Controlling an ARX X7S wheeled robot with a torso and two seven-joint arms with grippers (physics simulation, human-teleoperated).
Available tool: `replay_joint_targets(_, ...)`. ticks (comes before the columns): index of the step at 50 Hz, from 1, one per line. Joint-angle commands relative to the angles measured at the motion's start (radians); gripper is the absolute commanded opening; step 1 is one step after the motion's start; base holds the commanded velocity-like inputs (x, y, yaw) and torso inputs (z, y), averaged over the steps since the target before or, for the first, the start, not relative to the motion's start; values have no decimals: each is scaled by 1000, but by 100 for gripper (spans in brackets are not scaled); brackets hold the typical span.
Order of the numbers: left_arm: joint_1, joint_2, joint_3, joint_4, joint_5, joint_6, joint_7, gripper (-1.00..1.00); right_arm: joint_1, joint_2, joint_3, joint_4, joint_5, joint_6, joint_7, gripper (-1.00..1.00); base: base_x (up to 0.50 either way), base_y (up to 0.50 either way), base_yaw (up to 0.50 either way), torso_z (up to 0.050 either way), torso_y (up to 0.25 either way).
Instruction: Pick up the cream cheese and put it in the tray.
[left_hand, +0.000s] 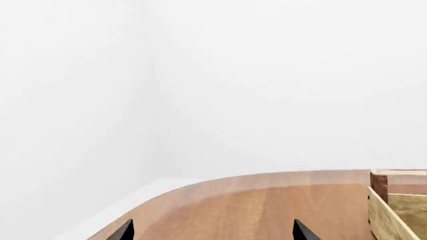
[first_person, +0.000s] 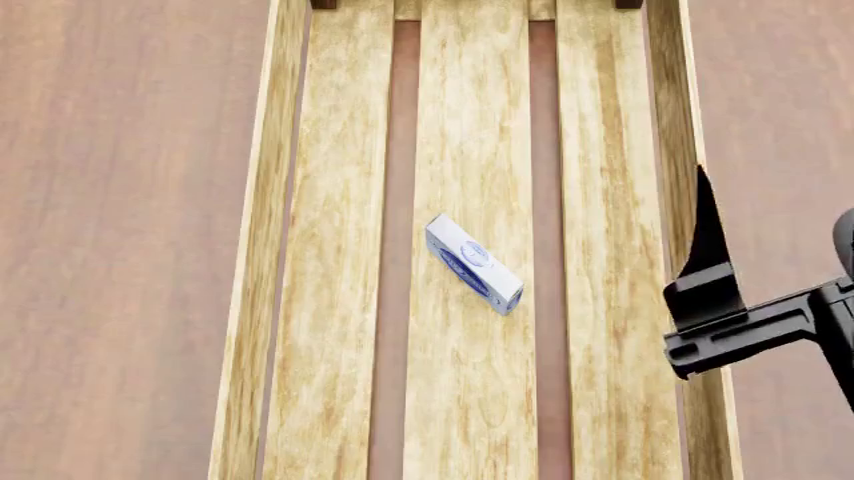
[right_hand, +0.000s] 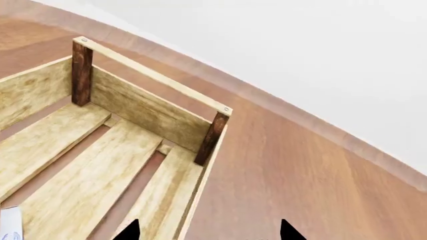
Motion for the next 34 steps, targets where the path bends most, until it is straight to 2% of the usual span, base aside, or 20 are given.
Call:
replay_joint_targets(1,-162,-86,-77,263,-85,-376,34,100,-247,17,111,27,-72,-262,185,100,0,0,0,0,0)
replay_joint_targets(5,-271,-99,-63,348,-65,-542,44,100,-254,-36,110,44,-121,-273,255,100,0,0,0,0,0)
replay_joint_targets(6,-273,-98,-62,350,-65,-545,44,100,-254,-36,110,44,-121,-273,255,100,0,0,0,0,0)
replay_joint_targets(7,-326,-103,-52,393,-90,-632,60,100,-267,-54,126,42,-141,-289,304,100,0,0,0,0,0)
replay_joint_targets(8,-348,-105,-42,410,-70,-654,62,100,-272,-57,133,42,-129,-296,308,100,0,0,0,0,0)
replay_joint_targets(11,-453,-103,-35,480,-119,-783,83,100,-273,-63,131,21,-167,-284,351,100,0,0,0,0,0)
replay_joint_targets(19,-608,-108,-12,634,-156,-1007,96,100,-286,-46,167,-51,-184,-286,421,100,0,0,0,0,0)
replay_joint_targets(22,-695,-145,5,681,-210,-1086,66,100,-299,-30,193,-84,-171,-291,445,100,0,0,0,0,0)
replay_joint_targets(24,-800,-279,96,681,-327,-1079,-89,100,-303,-13,203,-119,-157,-274,468,100,0,0,0,0,0)
replay_joint_targets(26,-924,-398,240,681,-398,-1067,-239,100,-305,-4,199,-140,-169,-261,478,100,0,0,0,0,0)
replay_joint_targets(29,-1118,-520,447,681,-505,-1005,-404,100,-318,5,209,-175,-192,-260,506,100,0,0,0,0,0)
replay_joint_targets(34,-1510,-665,929,681,-553,-879,-637,100,-393,23,259,-230,-254,-300,569,100,0,0,0,0,0)
